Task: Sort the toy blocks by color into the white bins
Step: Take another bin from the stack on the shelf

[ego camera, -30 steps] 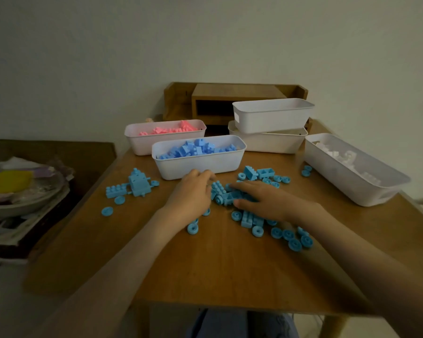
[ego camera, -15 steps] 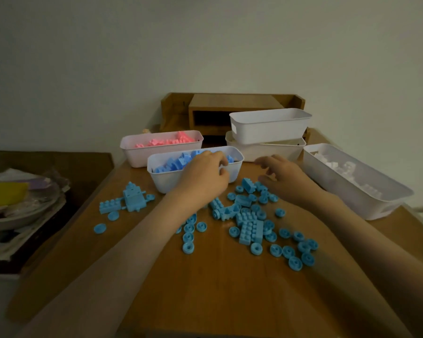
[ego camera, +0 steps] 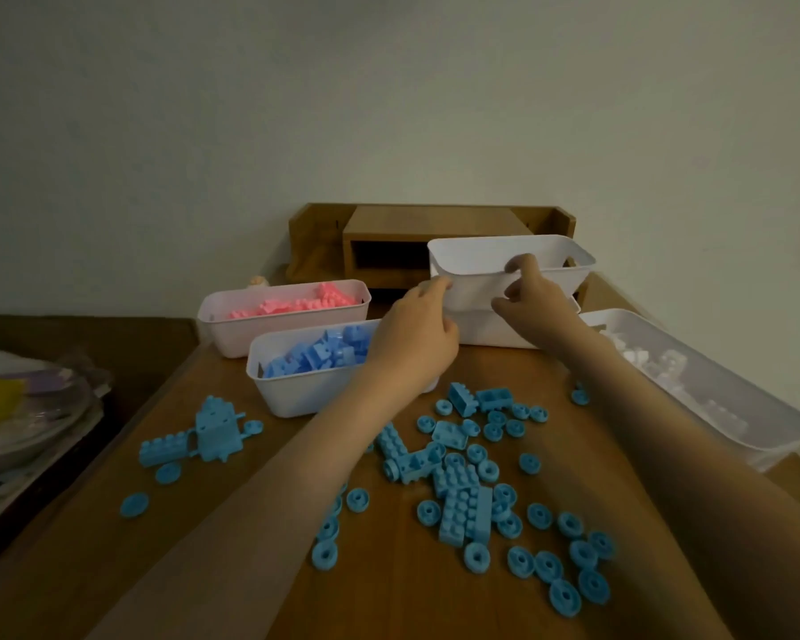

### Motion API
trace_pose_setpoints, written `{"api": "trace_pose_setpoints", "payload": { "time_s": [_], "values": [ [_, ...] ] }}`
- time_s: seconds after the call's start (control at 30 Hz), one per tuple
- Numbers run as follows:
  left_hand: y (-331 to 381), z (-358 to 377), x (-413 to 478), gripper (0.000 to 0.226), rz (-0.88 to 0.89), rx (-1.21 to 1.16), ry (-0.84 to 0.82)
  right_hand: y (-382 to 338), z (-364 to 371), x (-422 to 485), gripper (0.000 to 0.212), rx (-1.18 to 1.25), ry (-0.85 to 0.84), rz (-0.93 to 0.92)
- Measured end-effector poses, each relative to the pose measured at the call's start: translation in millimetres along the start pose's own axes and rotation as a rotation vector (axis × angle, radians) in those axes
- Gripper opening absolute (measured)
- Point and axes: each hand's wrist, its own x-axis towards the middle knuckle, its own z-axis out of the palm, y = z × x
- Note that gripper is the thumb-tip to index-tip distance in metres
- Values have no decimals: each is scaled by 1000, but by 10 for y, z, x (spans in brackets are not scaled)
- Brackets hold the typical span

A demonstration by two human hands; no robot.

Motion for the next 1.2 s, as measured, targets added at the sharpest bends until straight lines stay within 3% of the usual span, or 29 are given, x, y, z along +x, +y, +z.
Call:
{"api": "trace_pose_setpoints", "payload": {
  "time_s": [0.13, 0.23, 0.4, 0.53, 0.7, 0.73, 0.8, 0.87, 0.9, 1.03, 1.13, 1.2],
  "values": [
    [-11, 21, -113, 50, -20, -23, -28, 3, 36, 7, 55, -1, -63, -8],
    [19, -16, -187, 48, -6, -19, -21, -21, 54, 8, 43, -4, -82, 17],
    [37, -134, -315, 61, -22, -41, 74, -114, -46, -208, 18, 48, 164, -28],
    [89, -264, -442, 75, -63, -107, 193, -157, -228, -506, 20, 12, 270, -161],
    [209, -286, -682, 92, 30, -206, 23, -136, -414, -910, 19, -39, 231, -286],
    [227, -277, -742, 88, 57, -205, -35, -92, -439, -992, 21, -31, 198, -294],
    [232, -269, -818, 56, 108, -202, -96, 0, -463, -1085, 30, -7, 129, -299],
    [258, -269, -871, 18, 155, -227, -51, 85, -466, -1157, 39, 67, 61, -260],
    [269, -264, -894, 14, 158, -238, -20, 118, -457, -1183, 47, 139, 23, -226],
    [288, -261, -961, 19, 74, -263, 52, 405, -251, -1163, 73, 158, -94, 43],
    [241, -267, -992, 22, 46, -242, 104, 653, -44, -1114, 69, -27, -224, 285],
    [205, -261, -995, 21, 32, -213, 119, 729, 67, -1063, 64, -221, -274, 321]
  ]
}}
